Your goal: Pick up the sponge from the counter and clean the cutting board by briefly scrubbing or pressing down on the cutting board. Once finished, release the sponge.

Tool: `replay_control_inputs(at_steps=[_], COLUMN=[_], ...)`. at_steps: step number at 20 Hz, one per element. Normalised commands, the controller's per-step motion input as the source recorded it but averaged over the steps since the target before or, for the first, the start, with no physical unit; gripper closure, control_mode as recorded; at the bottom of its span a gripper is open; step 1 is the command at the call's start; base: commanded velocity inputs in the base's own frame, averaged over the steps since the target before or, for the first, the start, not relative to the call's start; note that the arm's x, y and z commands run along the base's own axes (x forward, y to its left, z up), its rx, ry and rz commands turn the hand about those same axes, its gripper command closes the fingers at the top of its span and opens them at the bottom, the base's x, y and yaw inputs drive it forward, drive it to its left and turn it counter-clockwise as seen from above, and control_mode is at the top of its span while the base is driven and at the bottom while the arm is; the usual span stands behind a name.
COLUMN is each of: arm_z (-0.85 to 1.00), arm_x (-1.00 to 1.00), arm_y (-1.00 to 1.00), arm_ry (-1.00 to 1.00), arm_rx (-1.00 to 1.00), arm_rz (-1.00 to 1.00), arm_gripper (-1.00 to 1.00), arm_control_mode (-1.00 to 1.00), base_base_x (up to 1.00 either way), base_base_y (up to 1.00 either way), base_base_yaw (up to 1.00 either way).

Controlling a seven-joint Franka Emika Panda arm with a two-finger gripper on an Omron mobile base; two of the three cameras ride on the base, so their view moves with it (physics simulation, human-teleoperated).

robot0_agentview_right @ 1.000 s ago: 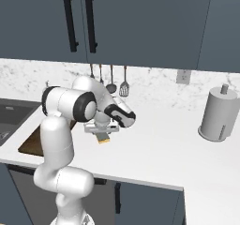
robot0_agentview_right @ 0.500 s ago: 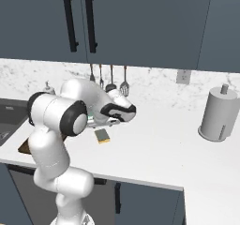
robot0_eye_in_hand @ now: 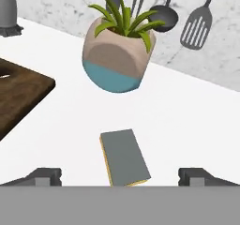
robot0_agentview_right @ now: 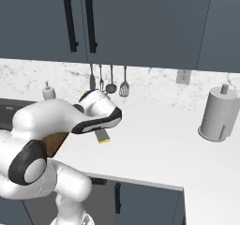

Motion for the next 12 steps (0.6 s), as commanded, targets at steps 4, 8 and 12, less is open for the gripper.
replay_control_inputs(at_steps=[4, 8, 12], arm_z=[1.00, 1.00, 1.00], arm_x=[-0.44, -0.64, -0.65], arm_y=[0.07, 0.04, 0.00], arm_ry=[0.00, 0.00, 0.00], arm_rx=[0.02, 0.11, 0.15], arm_rz=[-0.01, -0.09, -0.09], arm_gripper=[-1.00, -1.00, -1.00], arm_control_mode=[-1.00, -1.00, -1.00], base_base_x=[0.00, 0.00, 0.00], base_base_y=[0.00, 0.00, 0.00], base_base_yaw=[0.00, 0.00, 0.00])
